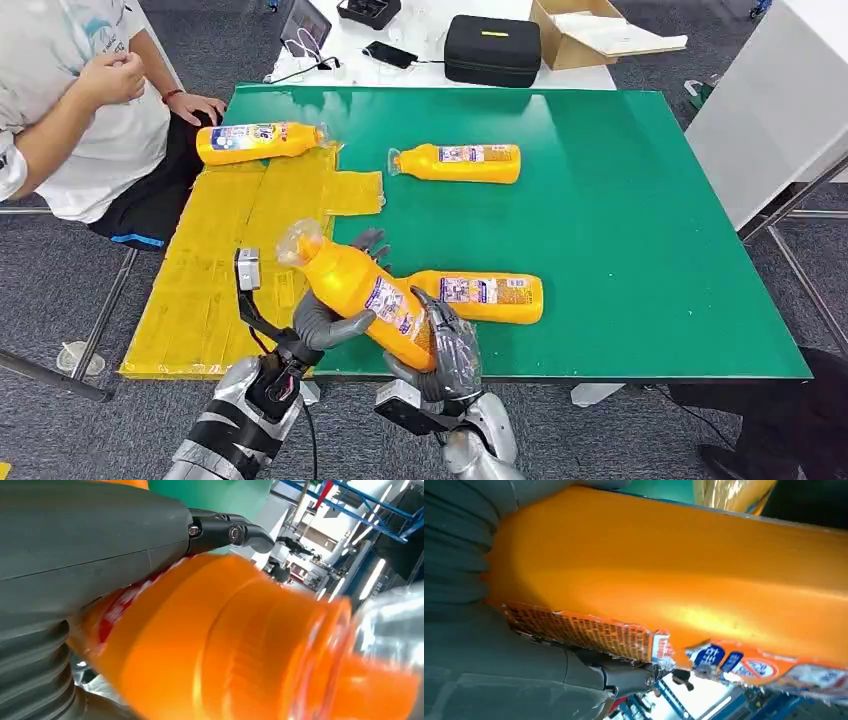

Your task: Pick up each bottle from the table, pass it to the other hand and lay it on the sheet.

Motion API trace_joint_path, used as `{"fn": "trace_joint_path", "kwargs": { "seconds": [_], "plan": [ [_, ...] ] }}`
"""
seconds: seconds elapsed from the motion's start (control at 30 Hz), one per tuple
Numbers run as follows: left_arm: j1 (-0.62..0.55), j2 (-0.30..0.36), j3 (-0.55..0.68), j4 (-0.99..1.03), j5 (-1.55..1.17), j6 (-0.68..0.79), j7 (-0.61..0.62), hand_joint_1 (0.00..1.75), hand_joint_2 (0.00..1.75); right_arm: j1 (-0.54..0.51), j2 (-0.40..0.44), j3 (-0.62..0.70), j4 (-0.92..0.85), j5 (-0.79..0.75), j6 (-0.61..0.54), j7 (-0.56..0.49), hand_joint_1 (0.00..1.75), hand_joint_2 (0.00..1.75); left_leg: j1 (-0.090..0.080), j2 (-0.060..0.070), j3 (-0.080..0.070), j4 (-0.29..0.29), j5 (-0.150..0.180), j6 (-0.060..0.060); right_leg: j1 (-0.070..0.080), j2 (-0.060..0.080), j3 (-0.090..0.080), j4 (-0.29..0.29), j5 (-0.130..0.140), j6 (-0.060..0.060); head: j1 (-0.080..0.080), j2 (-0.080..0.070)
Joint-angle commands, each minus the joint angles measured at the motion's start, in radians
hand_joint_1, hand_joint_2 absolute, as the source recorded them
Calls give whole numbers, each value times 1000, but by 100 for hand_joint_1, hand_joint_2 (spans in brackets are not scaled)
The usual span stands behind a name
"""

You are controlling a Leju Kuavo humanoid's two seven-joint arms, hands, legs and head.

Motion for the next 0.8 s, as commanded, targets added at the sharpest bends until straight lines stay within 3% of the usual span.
{"fn": "trace_joint_path", "kwargs": {
  "seconds": [0.03,0.17,0.2,0.3,0.33,0.63,0.77,0.8],
  "plan": [
    [-49,7,-34,49,35,-11,21,0,175,-58,-5,40,187,-4,2,0,175,175,1,0,4,-1,-1,1,1,-1,5,-1,-1,-2,0,0],
    [-48,9,-32,47,35,-6,21,0,175,-57,-6,41,192,-5,2,-1,175,175,1,0,3,0,0,0,1,-1,4,-1,0,-1,0,0],
    [-41,15,-44,36,-29,55,-11,175,175,-61,2,46,186,-29,2,-1,175,175,0,1,4,-1,-1,1,1,-1,4,-1,0,-1,0,0],
    [-33,18,-37,23,-67,80,-33,175,175,-57,3,41,180,-52,2,-1,175,175,1,1,9,0,-3,1,2,-1,9,-1,-3,-3,0,0],
    [-31,18,-36,21,-70,82,-34,175,175,-55,2,39,176,-54,2,-1,175,175,1,0,4,0,-1,1,1,-1,4,-1,-1,-2,0,0],
    [-23,17,-19,0,-116,115,-45,175,175,-48,2,19,118,-86,2,-1,175,175,0,0,4,0,-1,1,1,-1,4,-1,-1,-2,0,0],
    [-24,16,-14,10,-110,93,-34,175,175,-38,15,-32,78,-33,2,-1,175,175,0,1,2,0,-1,0,1,0,3,0,-1,-1,0,0],
    [-24,15,-14,11,-110,95,-33,175,175,-35,21,-45,68,-30,2,-1,175,175,1,2,8,0,-3,1,2,-1,9,-1,-2,-3,0,0]
  ]
}}
